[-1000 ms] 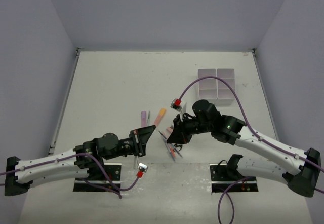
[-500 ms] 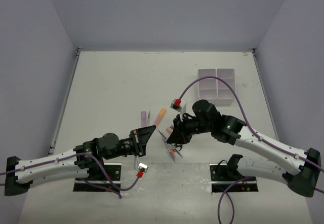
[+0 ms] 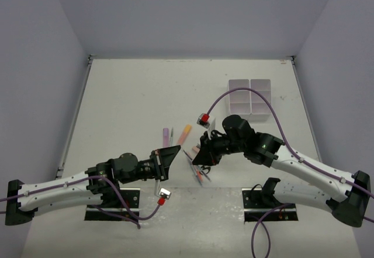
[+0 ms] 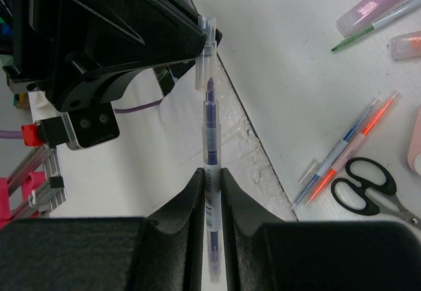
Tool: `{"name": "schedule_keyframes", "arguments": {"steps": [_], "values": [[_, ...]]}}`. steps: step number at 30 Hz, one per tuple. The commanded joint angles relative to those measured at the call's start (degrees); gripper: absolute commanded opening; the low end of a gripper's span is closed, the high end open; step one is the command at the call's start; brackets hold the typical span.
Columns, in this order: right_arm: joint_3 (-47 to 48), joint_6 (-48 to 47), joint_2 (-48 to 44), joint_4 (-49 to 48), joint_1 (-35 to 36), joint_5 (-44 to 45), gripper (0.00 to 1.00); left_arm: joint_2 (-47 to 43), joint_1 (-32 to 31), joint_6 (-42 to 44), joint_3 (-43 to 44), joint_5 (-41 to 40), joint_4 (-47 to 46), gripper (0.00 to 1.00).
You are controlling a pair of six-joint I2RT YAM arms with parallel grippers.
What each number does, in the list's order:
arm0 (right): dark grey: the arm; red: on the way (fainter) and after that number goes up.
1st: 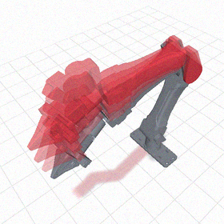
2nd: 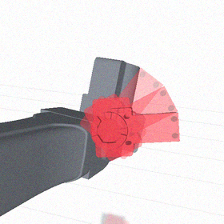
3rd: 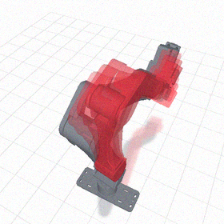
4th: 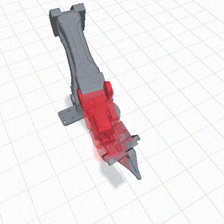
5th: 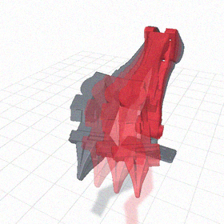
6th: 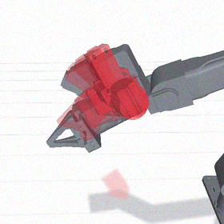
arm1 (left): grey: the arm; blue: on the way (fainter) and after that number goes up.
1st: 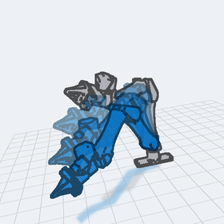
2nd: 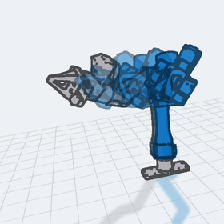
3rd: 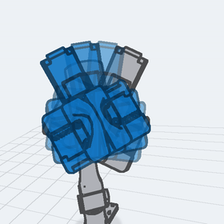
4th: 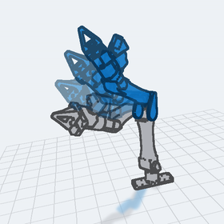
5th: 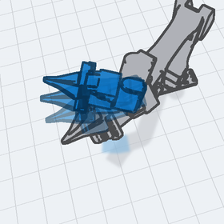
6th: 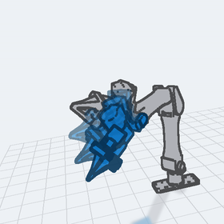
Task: Sort the stationery into containers
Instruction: Close the pen cap on the pen.
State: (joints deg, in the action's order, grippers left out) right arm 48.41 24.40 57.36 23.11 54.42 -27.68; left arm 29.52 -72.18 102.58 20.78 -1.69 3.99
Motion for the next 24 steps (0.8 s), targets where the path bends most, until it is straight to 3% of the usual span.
{"name": "schedule_keyframes", "arguments": {"steps": [1, 18, 24], "values": [[3.01, -0.66, 0.04, -2.07, 0.07, 3.15, 0.0, 0.29, -0.42, -0.72, 2.24, 1.43, -0.74, 0.0], [4.42, -1.86, 2.01, -6.93, -0.15, 0.88, 0.0, 2.93, -0.41, -0.95, 5.45, 3.72, 2.64, 0.0], [2.11, -2.32, -0.14, -9.72, -0.19, 2.34, 0.0, 6.35, -0.42, 0.28, 11.97, 7.0, 7.95, 0.0]]}}
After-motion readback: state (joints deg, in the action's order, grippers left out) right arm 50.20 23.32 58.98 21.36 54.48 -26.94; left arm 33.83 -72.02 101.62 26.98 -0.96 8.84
